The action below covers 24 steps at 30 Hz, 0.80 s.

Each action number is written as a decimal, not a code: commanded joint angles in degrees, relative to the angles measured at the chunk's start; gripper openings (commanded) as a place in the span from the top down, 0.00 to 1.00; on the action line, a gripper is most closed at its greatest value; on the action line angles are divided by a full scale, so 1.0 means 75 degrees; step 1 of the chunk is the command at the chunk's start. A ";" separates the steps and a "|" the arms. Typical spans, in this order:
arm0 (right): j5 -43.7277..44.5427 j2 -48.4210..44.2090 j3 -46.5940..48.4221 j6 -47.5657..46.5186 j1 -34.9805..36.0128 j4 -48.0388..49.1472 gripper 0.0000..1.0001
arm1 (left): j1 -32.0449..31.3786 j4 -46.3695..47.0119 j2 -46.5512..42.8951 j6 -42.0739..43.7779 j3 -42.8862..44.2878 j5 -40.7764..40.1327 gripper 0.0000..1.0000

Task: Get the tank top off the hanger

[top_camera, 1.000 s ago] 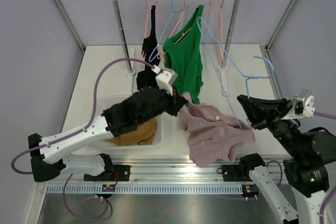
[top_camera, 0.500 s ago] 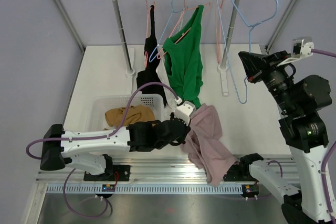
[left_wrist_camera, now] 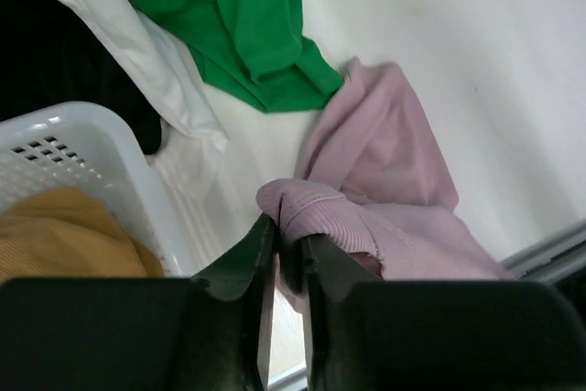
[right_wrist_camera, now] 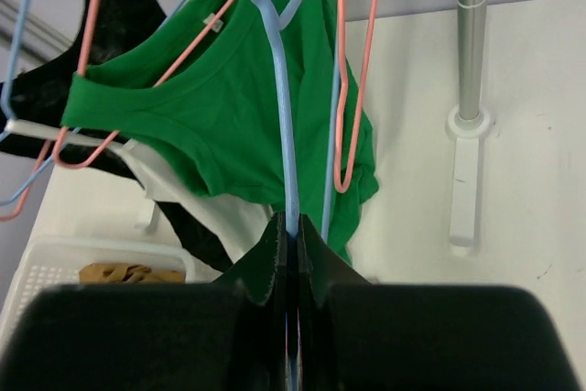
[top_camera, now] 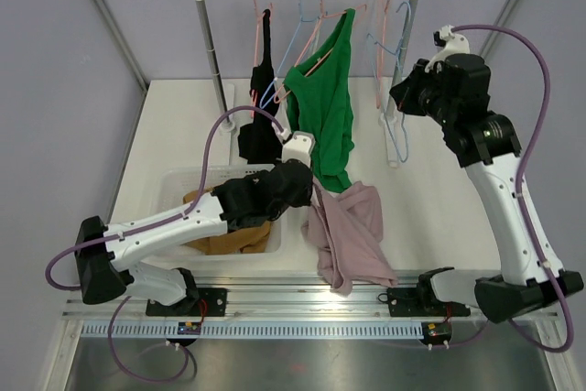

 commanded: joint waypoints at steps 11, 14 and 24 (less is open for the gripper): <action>0.0875 0.2206 0.2810 -0.0127 0.0033 0.0469 1.00 | -0.0296 0.0138 -0.0987 0.0435 -0.0203 0.0928 0.06; 0.0676 0.2956 0.3817 -0.0256 0.0033 0.0025 1.00 | -0.0378 -0.0213 -0.1478 0.0517 -0.0320 0.0881 0.01; 0.0651 0.4879 0.5812 -0.0256 0.0045 -0.0667 1.00 | -0.0683 -0.1280 -0.2511 0.0330 -0.0450 -0.0068 0.01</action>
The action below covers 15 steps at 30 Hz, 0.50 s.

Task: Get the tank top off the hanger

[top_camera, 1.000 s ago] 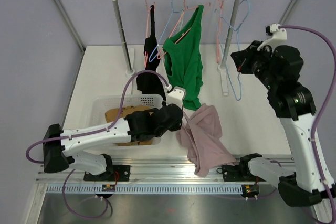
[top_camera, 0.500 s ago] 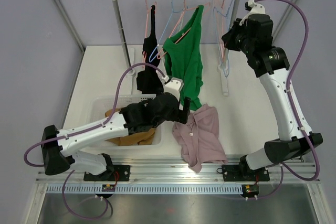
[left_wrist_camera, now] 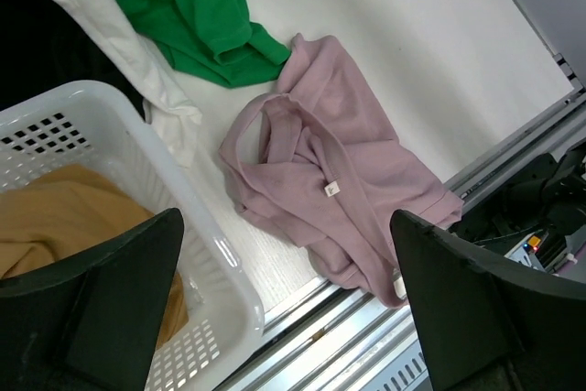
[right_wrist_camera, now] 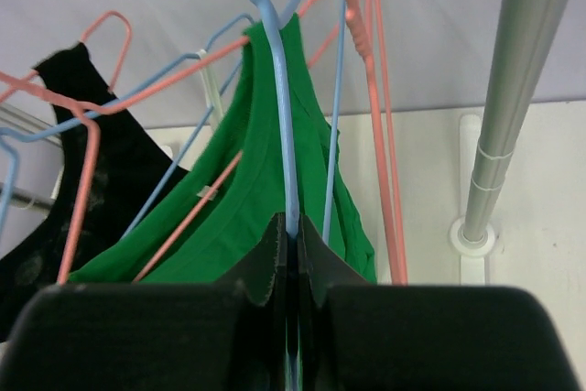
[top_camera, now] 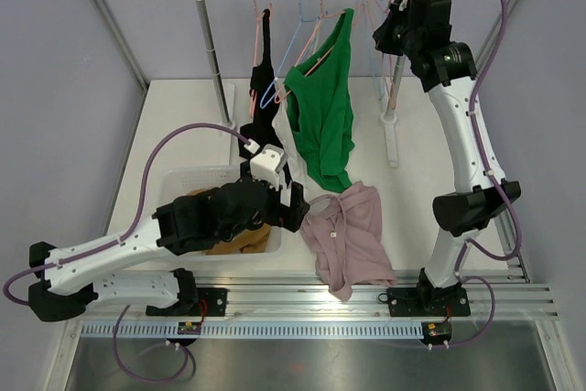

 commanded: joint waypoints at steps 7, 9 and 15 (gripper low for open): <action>-0.0025 -0.0535 -0.0952 -0.0061 0.0045 0.0410 0.89 | -0.0045 -0.0560 -0.0201 -0.0055 -0.0065 -0.0808 0.01; 0.0010 -0.0781 -0.1117 -0.0084 0.0045 0.0470 0.72 | -0.0045 -0.0419 -0.0096 -0.0020 -0.0030 -0.0680 0.01; -0.0165 -0.1648 -0.1164 -0.0294 0.0045 0.0177 0.29 | -0.0033 0.0482 0.0817 0.0308 0.0122 -0.0128 0.01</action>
